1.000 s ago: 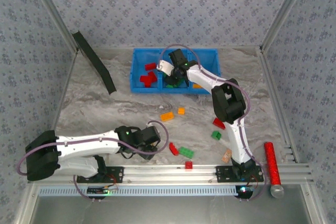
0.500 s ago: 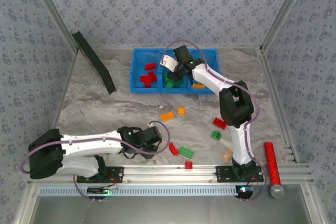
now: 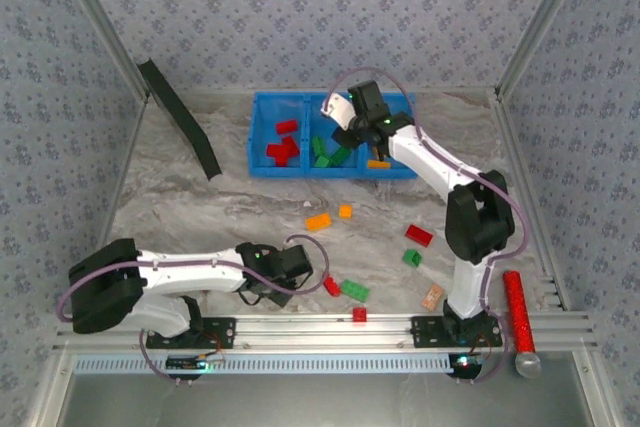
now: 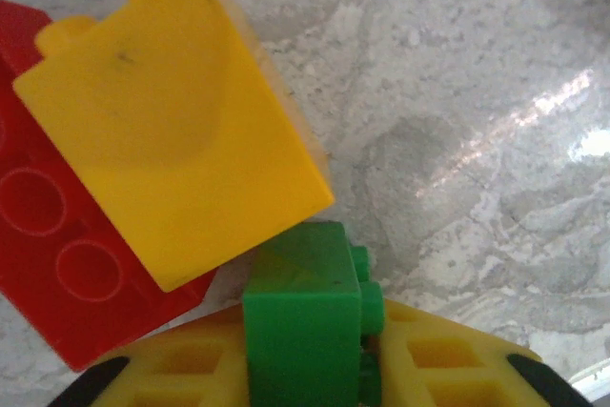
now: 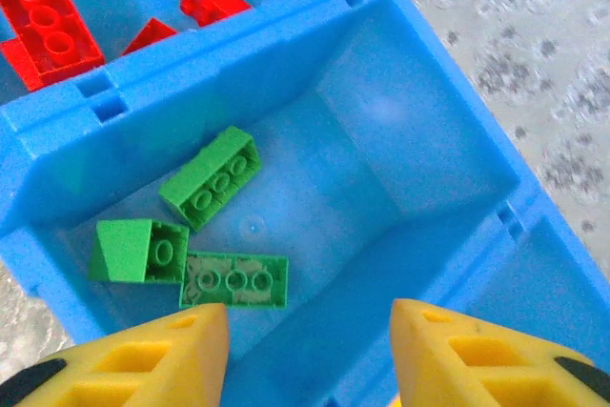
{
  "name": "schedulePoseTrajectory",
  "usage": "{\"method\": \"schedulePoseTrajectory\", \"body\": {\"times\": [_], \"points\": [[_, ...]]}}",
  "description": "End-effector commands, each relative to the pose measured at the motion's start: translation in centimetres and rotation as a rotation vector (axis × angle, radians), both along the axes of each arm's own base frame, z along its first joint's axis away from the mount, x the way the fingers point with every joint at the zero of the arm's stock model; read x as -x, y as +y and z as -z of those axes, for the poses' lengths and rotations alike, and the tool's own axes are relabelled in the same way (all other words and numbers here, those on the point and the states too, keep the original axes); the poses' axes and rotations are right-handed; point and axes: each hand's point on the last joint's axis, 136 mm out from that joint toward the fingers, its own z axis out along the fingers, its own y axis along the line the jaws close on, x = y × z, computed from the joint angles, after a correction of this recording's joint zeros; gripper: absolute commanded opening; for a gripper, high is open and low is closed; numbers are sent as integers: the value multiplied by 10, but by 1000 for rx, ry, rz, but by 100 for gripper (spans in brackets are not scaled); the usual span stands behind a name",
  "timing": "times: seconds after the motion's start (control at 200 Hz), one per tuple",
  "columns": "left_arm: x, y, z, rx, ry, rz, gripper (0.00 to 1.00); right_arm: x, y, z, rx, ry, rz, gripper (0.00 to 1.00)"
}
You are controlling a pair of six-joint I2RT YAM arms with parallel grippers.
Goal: Sort the legos into containers by color
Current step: Pick up the lego from the middle-left of the table, then place the lego in the container.
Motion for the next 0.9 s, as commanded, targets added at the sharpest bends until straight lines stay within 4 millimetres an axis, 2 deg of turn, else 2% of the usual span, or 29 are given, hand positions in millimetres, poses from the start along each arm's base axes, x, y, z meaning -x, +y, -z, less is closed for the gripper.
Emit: {"method": "schedulePoseTrajectory", "body": {"times": [0.0,0.145,0.265,0.32,0.36,0.42,0.43,0.45,0.59,0.765,0.845,0.895], "points": [[3,-10,-1,24,24,10,24,17,-23,-27,-65,-19,96,54],[1,-21,-12,57,23,40,17,51,-44,-47,-150,-38,159,64],[-11,-32,-36,115,4,54,14,80,-64,-65,-230,-39,233,75],[-20,-36,-50,152,-7,51,13,92,-77,-68,-278,-13,312,85],[-27,-40,-61,184,-14,50,13,101,-86,-65,-319,36,379,88],[-45,-48,-83,240,-36,51,13,112,-97,-58,-356,93,447,92],[-48,-49,-87,246,-43,51,13,116,-99,-48,-348,115,460,92],[-55,-51,-95,257,-58,50,13,120,-102,-39,-349,132,474,92],[-101,-71,-151,297,-186,93,14,142,-112,-7,-429,175,552,92],[-150,-93,-201,318,-318,113,14,160,-121,32,-505,245,673,89],[-177,-102,-218,320,-371,90,14,166,-117,49,-527,306,682,88],[-192,-106,-223,309,-395,75,14,169,-113,58,-535,341,687,88]]}}
